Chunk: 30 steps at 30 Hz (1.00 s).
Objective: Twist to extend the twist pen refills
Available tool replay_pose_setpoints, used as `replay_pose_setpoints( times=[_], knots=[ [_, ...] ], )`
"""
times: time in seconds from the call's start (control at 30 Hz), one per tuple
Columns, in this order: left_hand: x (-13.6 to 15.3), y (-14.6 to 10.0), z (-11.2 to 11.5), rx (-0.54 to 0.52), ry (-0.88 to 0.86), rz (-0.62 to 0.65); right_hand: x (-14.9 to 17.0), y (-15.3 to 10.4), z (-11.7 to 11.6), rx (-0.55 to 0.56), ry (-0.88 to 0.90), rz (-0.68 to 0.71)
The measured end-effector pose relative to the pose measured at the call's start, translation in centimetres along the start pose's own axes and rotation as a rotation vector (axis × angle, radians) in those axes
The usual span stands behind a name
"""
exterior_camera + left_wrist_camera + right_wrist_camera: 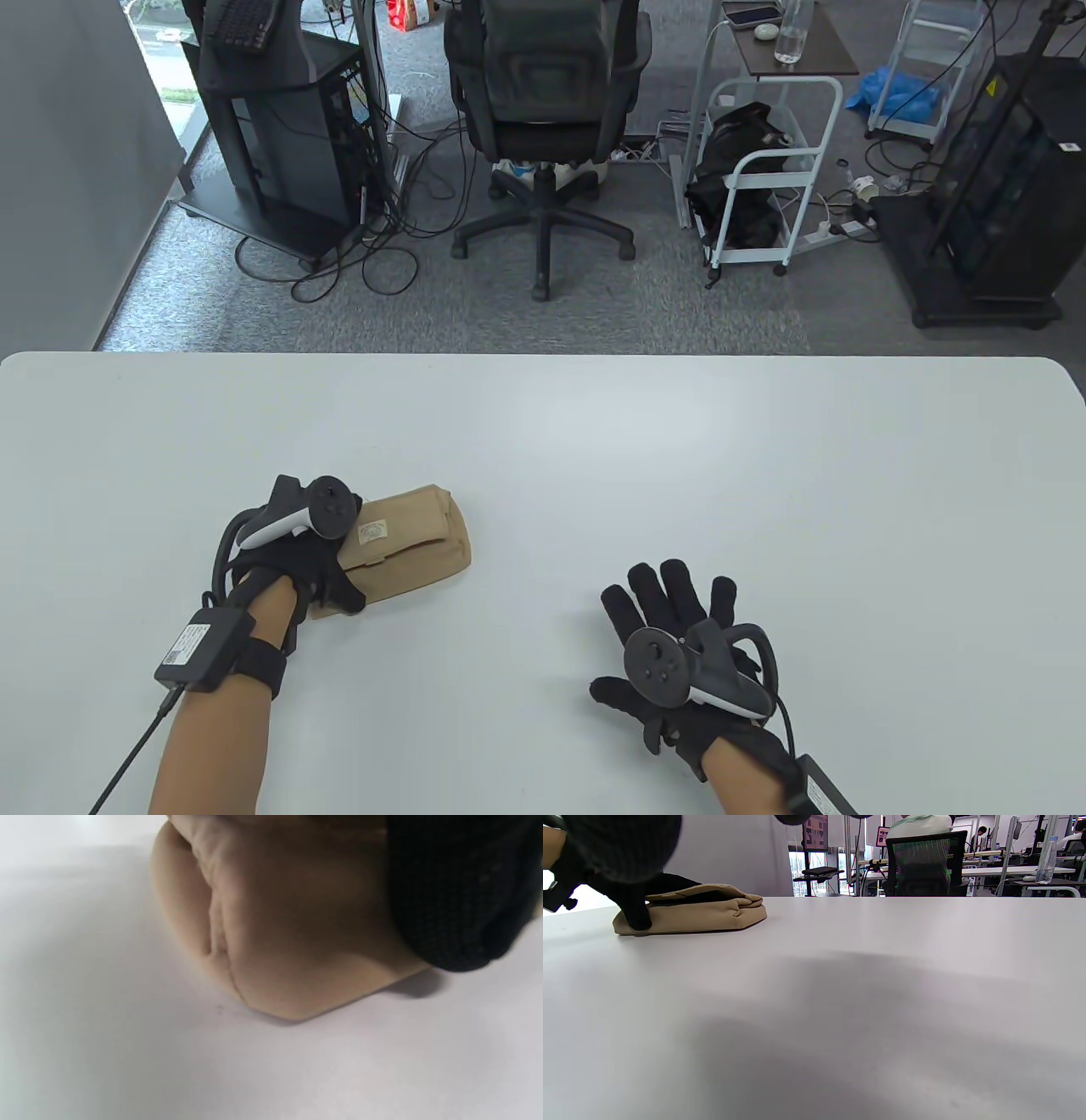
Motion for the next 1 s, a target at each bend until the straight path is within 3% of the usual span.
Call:
replay_pose_setpoints(
  times=[0.2,0.6,0.87,1.0],
  knots=[
    [-0.2,0.1,-0.1,0.002,0.012,0.012,0.2,0.0,0.1,-0.005,-0.001,-0.010],
    [-1.1,-2.2,-1.7,-0.137,-0.047,0.110,0.6,0.0,0.3,-0.009,0.002,-0.025],
    [-4.8,-7.0,-3.8,-0.246,0.019,0.236,0.8,-0.1,0.5,0.006,0.012,-0.030],
    [-8.1,-8.1,-3.3,-0.248,0.064,0.309,1.0,-0.2,0.8,0.018,0.021,-0.036]
  ],
)
Point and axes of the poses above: the tracker on the back of each hand, its own x axis roughly to the little-finger side, its own y axis roughly from the wrist to the fingertips, z = x × y, the point moved 3 cm from there along y, roughly from the wrist to the fingertips, and after that the axes turned 12 degrees about x, right-handed, at the moved point
